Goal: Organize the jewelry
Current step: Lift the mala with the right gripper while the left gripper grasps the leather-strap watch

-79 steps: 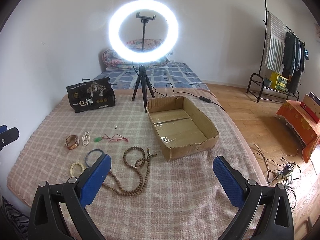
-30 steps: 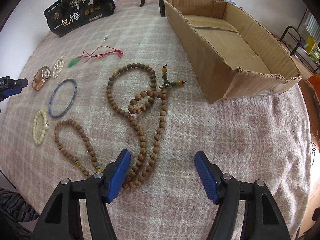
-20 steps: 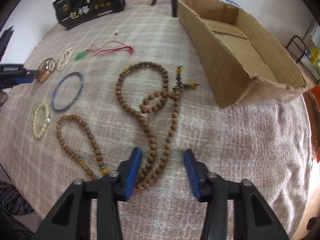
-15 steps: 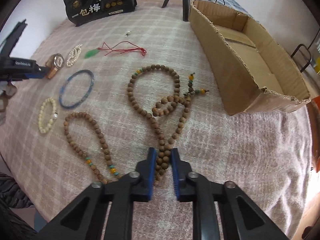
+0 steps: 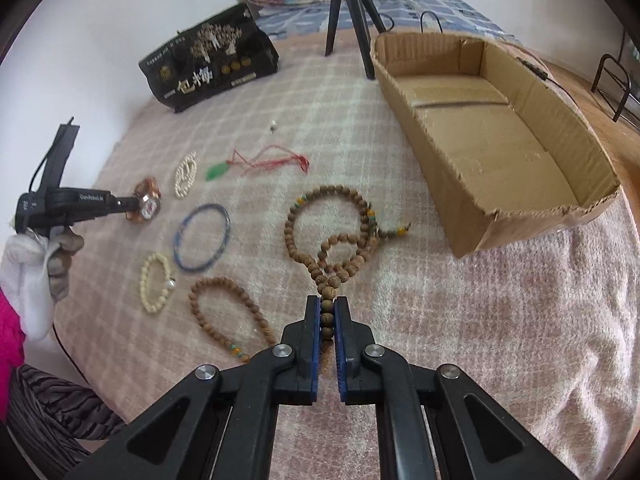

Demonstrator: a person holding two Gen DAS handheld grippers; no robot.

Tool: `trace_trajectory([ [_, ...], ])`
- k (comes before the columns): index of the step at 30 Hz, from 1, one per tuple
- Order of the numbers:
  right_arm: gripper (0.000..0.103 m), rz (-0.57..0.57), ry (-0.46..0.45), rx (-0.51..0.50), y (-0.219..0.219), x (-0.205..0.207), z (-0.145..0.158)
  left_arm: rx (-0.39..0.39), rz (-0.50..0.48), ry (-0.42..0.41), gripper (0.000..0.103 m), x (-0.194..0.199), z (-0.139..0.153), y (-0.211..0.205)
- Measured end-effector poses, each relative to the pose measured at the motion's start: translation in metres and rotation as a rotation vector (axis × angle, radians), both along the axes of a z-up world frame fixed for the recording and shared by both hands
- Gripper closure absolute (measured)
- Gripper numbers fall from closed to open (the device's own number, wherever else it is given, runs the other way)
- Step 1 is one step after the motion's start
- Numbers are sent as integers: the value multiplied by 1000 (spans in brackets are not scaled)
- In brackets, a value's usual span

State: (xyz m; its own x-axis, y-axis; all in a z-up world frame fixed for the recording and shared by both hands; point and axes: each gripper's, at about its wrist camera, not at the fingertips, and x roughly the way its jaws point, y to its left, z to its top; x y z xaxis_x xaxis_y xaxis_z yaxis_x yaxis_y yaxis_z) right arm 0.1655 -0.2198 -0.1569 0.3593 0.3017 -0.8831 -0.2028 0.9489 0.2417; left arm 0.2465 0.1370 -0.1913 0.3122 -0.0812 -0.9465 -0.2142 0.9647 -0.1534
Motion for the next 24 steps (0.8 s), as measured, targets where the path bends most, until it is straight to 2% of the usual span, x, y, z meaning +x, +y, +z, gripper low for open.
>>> trace_trajectory([
  [4,99,0,-68,19,0,-2,24,-43,18,-62,100,-7,26,2],
  [11,99,-6,-177,62,4,1,59,-52,-21,-192,100,-23,74,-15],
  [17,99,-23,-284,117,0,3,102,-58,-87,-259,100,-27,99,-56],
  [24,99,-57,-395,135,-11,15,142,-56,-188,-318,100,-22,121,-108],
])
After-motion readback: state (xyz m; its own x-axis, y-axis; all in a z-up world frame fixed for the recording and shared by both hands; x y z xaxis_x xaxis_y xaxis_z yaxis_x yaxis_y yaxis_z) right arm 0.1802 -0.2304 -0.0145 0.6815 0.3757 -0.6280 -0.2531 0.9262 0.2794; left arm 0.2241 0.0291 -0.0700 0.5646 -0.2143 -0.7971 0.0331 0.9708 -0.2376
